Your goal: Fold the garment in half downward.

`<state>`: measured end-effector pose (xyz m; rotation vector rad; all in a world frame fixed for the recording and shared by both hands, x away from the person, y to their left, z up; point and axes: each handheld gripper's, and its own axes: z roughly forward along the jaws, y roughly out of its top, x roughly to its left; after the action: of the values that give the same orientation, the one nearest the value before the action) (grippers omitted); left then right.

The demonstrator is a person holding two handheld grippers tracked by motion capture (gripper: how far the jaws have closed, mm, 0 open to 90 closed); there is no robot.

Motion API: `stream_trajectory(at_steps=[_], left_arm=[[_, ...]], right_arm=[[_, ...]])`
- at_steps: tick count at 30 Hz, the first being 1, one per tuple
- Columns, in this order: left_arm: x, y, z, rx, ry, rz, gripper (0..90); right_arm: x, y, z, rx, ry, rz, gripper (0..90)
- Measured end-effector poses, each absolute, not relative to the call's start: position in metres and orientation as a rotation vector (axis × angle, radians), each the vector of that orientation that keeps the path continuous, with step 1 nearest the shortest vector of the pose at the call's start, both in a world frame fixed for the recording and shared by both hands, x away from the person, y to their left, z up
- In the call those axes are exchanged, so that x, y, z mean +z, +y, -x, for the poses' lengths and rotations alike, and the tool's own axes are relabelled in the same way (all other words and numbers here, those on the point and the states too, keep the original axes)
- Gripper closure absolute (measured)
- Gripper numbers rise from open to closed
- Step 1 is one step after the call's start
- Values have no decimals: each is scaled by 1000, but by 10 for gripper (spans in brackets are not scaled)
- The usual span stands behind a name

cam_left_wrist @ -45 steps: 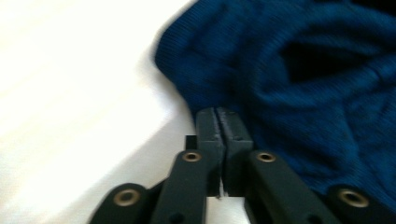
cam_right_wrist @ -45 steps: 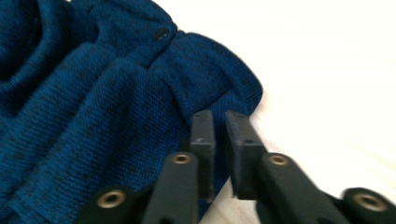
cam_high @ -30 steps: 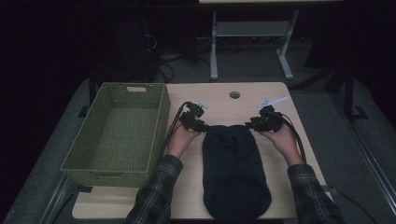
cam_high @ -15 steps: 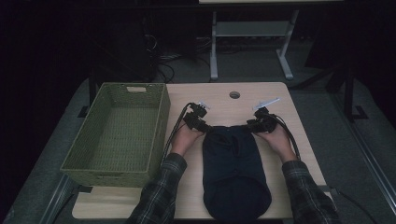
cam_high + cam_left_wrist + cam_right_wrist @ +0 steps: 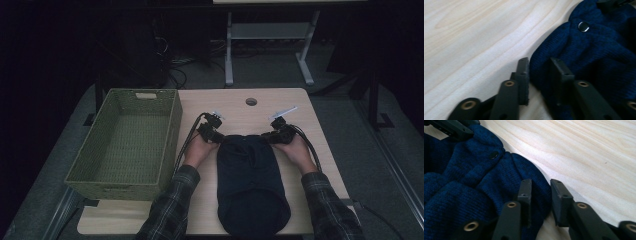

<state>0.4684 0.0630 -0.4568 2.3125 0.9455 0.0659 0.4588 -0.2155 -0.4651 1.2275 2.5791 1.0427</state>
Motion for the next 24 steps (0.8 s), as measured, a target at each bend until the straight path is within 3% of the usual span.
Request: stream_trajectory(at_steps=[8,24], left_arm=[[-457,63,-466,67,950,-2293,789],[-424,61,-471,191,905,-2259,804]], right_arm=[[-462,-209,-456,1001,2575,-1205,809],[-436,-217,-448,1065,2497,-1171,817]])
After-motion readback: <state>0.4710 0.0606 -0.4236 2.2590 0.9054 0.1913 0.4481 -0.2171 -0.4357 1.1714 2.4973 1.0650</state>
